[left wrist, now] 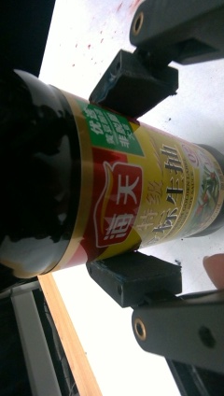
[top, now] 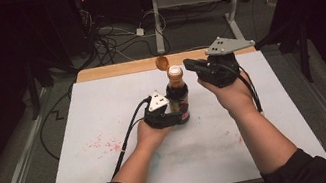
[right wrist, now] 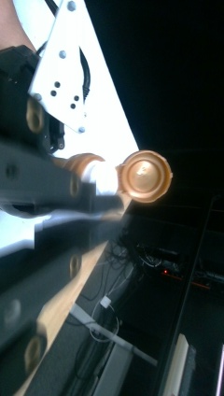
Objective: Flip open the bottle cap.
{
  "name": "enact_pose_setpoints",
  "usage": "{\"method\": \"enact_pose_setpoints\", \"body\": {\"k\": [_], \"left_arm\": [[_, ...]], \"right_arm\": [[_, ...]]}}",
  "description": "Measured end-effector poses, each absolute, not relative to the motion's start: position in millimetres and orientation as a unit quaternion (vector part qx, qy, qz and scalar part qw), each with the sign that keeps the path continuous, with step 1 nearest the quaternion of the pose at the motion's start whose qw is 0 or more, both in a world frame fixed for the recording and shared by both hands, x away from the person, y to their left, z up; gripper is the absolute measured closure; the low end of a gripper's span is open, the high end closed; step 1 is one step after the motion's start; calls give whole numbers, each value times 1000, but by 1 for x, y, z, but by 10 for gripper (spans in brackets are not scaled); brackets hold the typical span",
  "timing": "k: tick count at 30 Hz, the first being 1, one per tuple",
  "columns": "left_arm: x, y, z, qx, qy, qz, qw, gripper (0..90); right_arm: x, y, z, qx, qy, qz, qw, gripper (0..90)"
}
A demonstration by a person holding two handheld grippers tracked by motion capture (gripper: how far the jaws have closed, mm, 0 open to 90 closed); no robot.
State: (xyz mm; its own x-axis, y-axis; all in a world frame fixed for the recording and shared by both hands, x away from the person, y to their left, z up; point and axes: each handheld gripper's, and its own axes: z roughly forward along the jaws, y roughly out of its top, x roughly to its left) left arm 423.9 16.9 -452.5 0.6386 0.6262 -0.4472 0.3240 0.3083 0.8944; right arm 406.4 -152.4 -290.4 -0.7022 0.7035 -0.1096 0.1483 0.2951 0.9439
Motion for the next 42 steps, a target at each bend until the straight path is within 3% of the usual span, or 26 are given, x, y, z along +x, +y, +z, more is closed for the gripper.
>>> {"method": "enact_pose_setpoints", "body": {"k": [5,15,34,42], "left_arm": [[425,20,-451,573,416,87,700,260],[422,34,-452,584,441,55,680,0],[393,78,-481,598,457,70,655,0],[377,105,-486,597,463,93,649,0]], "right_arm": [[408,-160,-303,278,760,528,256,622],[411,-167,-328,289,748,540,254,2],[401,-195,-433,349,756,500,236,2],[383,-216,-459,365,755,487,242,2]]}}
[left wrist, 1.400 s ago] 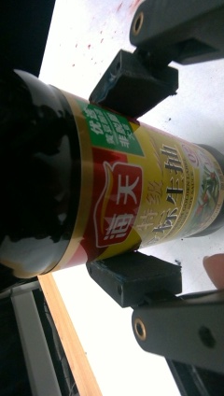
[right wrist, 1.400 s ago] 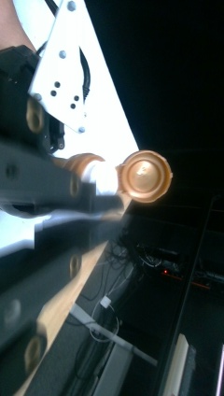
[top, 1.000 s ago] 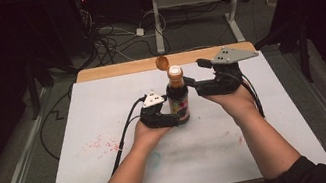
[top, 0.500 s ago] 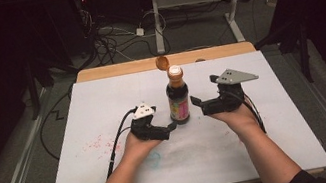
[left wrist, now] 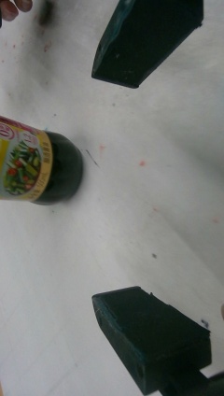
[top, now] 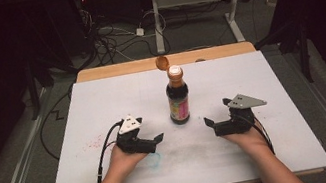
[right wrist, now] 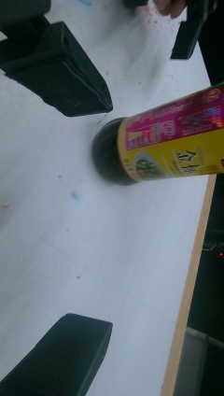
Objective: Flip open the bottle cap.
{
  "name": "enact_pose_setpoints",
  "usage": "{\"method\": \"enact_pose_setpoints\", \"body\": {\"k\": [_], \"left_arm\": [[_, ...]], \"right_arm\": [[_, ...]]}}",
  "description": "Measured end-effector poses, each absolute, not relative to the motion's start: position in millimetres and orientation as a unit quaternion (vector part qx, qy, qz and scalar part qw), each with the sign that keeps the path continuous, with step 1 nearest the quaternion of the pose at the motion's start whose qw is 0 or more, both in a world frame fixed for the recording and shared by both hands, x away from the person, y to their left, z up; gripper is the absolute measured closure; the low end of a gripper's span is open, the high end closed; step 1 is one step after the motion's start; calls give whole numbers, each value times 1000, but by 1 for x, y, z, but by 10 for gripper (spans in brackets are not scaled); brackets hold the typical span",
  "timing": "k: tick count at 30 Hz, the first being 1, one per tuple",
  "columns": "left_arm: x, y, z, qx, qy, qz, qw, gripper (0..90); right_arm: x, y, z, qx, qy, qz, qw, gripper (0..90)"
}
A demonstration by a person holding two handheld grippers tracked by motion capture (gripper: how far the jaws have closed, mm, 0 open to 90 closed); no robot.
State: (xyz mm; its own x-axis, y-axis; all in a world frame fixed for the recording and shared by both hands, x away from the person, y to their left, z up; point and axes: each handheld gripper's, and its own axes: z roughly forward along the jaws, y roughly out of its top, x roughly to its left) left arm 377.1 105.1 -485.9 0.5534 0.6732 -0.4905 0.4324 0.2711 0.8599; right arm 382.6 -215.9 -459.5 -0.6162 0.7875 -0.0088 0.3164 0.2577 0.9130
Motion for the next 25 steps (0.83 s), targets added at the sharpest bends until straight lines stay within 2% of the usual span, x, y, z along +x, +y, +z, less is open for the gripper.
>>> {"method": "enact_pose_setpoints", "body": {"k": [5,14,25], "left_arm": [[366,126,-487,581,477,109,651,0],[330,154,-490,583,469,126,652,0],[326,158,-494,578,473,138,651,0]], "right_arm": [[367,-230,-467,368,750,488,253,3],[339,-254,-474,370,746,484,268,2],[338,-253,-478,373,747,476,278,2]]}}
